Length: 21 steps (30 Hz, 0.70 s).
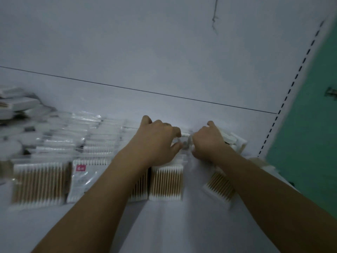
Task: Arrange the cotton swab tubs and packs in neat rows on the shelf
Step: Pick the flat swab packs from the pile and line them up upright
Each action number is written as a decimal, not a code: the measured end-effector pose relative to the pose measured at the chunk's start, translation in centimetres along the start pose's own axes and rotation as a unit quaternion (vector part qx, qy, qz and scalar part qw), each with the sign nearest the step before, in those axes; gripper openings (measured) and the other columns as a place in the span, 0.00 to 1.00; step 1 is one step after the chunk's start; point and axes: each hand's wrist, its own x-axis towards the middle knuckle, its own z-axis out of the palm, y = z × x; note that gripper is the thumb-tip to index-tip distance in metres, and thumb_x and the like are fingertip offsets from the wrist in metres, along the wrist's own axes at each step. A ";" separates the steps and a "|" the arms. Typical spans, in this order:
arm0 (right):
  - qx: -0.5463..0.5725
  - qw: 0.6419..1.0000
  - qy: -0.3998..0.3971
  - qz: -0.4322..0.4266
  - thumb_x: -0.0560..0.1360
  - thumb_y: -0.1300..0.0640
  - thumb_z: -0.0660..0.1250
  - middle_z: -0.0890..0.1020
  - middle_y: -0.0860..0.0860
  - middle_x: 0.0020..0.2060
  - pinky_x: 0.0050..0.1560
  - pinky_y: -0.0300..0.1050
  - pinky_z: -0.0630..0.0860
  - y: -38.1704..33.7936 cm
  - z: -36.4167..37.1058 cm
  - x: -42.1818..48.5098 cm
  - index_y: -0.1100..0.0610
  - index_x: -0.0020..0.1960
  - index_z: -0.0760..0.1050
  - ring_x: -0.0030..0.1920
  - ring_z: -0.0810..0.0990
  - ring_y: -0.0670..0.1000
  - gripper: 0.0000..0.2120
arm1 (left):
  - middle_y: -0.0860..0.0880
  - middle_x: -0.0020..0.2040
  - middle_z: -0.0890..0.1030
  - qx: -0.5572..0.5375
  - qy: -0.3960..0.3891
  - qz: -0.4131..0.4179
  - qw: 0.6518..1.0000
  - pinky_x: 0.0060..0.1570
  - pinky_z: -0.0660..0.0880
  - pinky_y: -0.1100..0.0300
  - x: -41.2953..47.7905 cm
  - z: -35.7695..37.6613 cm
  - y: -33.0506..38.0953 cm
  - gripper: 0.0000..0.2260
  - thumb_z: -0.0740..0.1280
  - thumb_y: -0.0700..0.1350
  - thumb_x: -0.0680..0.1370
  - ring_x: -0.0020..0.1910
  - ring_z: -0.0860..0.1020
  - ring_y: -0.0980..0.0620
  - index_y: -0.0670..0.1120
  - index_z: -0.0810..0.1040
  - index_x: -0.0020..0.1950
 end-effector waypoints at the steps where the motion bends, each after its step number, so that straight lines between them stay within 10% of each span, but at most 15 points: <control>1: 0.018 0.999 0.007 0.026 0.76 0.46 0.61 0.75 0.48 0.37 0.68 0.53 0.59 0.4 -0.5 0.2 0.52 0.36 0.65 0.50 0.78 0.52 0.14 | 0.54 0.60 0.79 -0.002 0.011 0.000 1.000 0.62 0.61 0.49 0.1 -0.2 -0.2 0.18 0.55 0.60 0.81 0.60 0.75 0.52 0.57 0.72 0.67; 16: 0.301 0.919 -0.085 0.242 0.66 0.56 0.66 0.78 0.48 0.26 0.48 0.46 0.69 4.6 -5.6 -0.9 0.56 0.27 0.74 0.33 0.77 0.51 0.10 | 0.55 0.58 0.80 -0.012 0.052 0.003 0.999 0.60 0.60 0.50 -0.2 -0.2 0.3 0.17 0.55 0.60 0.80 0.58 0.75 0.52 0.56 0.74 0.65; 21: 0.522 0.821 -0.058 0.224 0.69 0.60 0.65 0.78 0.51 0.21 0.24 0.32 0.68 5.2 -8.0 -2.8 0.60 0.28 0.75 0.25 0.76 0.48 0.12 | 0.54 0.61 0.78 -0.030 0.070 0.007 0.997 0.61 0.60 0.49 -0.1 0.0 1.6 0.27 0.58 0.68 0.76 0.60 0.74 0.51 0.55 0.69 0.70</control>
